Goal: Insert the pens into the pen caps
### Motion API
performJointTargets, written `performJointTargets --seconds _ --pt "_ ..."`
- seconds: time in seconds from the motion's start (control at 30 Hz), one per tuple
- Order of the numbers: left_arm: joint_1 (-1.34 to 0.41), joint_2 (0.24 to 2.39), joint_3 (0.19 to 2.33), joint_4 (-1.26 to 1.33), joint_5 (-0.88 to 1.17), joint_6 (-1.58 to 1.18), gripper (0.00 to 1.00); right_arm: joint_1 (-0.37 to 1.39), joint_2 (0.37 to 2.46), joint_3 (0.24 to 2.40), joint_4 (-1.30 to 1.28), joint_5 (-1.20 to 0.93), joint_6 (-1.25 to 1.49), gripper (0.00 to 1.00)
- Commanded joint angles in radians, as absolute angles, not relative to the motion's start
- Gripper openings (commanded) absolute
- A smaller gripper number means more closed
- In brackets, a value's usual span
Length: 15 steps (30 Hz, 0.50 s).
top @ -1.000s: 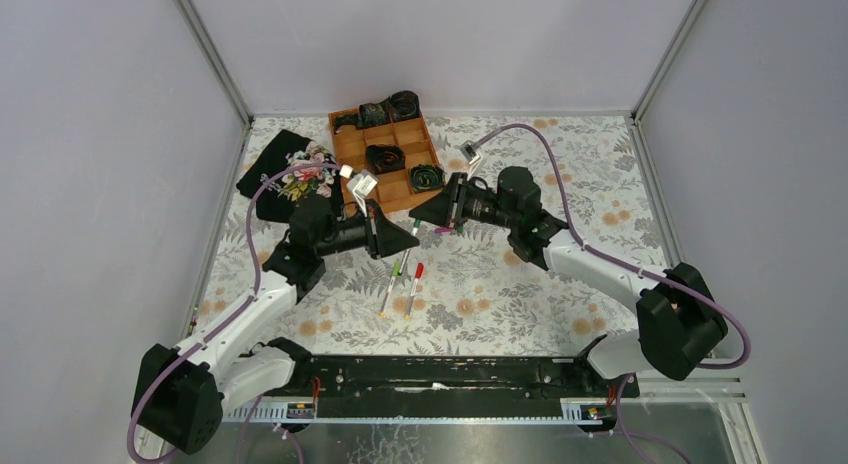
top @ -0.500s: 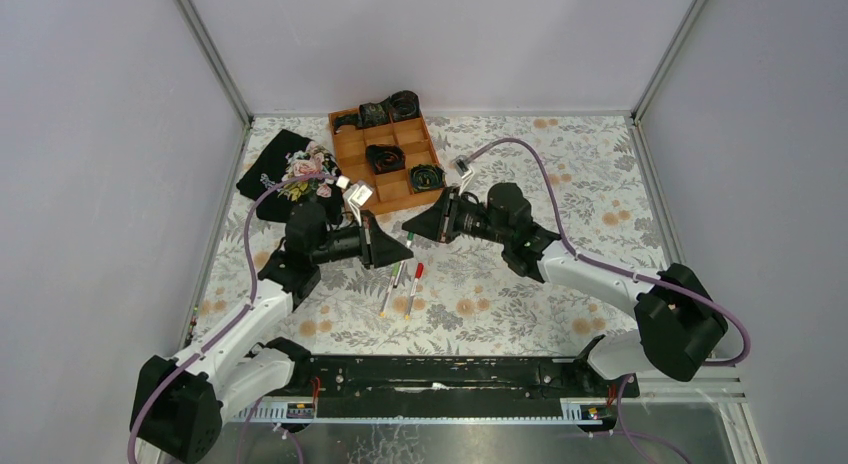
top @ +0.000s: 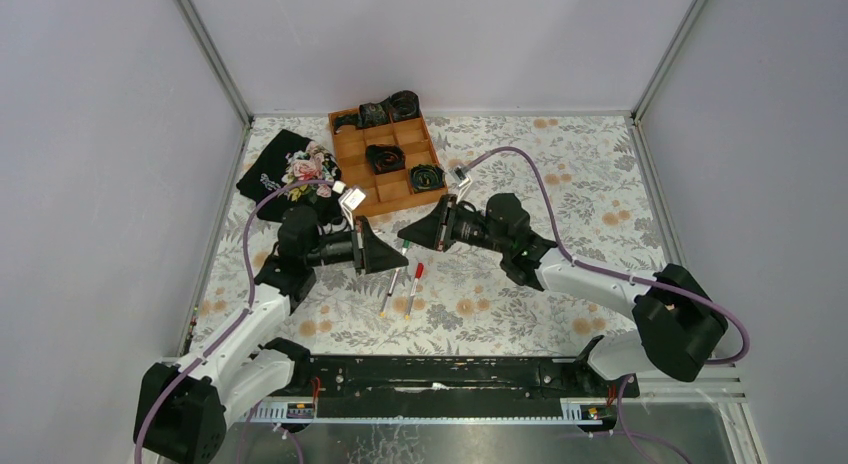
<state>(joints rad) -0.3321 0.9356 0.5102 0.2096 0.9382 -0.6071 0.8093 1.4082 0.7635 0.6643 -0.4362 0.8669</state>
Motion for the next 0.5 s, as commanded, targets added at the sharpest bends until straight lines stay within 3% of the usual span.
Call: performJointTargets --seconds 0.0,0.17,0.3,0.43,0.47 --pt "-0.259 0.914 0.567 0.699 0.769 -0.713 0.00 0.964 1.426 0.682 0.417 -0.900 0.825 0.00" --pt "-0.256 0.942 0.562 0.776 0.804 -0.778 0.00 0.981 1.432 0.689 0.355 -0.934 0.783 0.00" --pt "-0.256 0.933 0.567 0.680 0.776 -0.716 0.00 0.985 1.393 0.695 0.334 -0.879 0.770 0.00" --pt "-0.282 0.911 0.602 0.393 0.708 -0.562 0.00 0.986 1.265 0.769 0.138 -0.486 0.707 0.01" --pt "-0.299 0.903 0.606 0.320 0.681 -0.528 0.00 0.984 1.231 0.792 0.100 -0.399 0.686 0.11"
